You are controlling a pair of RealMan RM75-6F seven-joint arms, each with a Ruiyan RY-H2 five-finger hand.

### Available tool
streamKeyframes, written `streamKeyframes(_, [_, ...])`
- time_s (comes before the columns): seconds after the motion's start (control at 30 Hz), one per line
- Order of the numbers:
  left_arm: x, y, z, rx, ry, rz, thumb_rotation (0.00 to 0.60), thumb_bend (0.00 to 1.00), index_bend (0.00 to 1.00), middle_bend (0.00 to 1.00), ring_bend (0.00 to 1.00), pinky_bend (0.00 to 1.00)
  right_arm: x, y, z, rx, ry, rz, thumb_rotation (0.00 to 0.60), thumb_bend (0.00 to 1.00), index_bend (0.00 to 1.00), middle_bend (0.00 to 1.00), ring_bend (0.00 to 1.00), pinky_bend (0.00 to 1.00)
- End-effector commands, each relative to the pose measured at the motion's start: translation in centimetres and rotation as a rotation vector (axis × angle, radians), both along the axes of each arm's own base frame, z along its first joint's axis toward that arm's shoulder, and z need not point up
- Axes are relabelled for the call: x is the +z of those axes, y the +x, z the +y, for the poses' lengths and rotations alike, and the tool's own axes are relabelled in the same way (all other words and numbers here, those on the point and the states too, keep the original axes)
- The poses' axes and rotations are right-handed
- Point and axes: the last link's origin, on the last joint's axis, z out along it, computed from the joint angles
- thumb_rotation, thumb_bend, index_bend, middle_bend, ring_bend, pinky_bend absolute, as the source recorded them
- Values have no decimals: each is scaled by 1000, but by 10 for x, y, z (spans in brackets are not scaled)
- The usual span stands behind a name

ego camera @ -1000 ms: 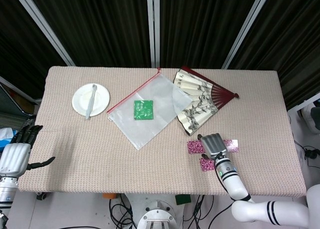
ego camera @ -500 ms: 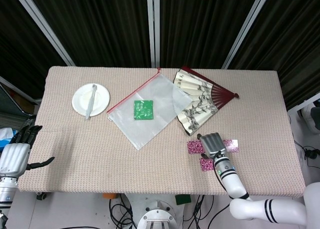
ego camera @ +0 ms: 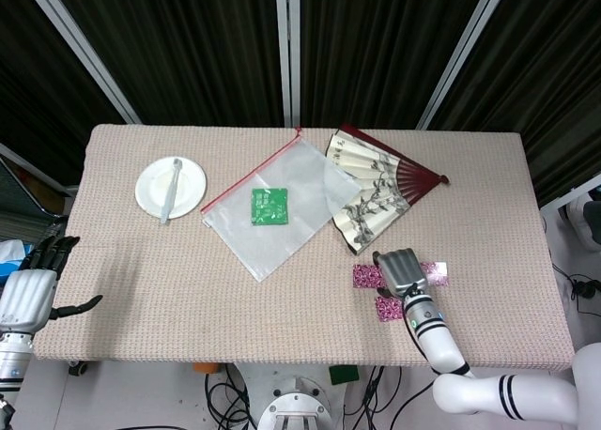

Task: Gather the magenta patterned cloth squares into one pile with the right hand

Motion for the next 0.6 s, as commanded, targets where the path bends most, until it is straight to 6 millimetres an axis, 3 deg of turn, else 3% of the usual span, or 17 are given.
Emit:
streamKeyframes(0.03, [0,0,0,-2,0,0,359,67,88,107,56,183,8,1,0,0,-16,-19,600,439,500,1000,1000,900])
streamKeyframes(0.27, [0,1,0,-3,-1,1,358,67,88,107,56,184,37,-10,-2,-14,-61,-25,600,438,500,1000,1000,900])
streamKeyframes(0.6, [-4,2,1,-4,-12,1,358,67,88,107,56,183,74,-53,-10,-35,-54,104,600,419,494,1000,1000,900])
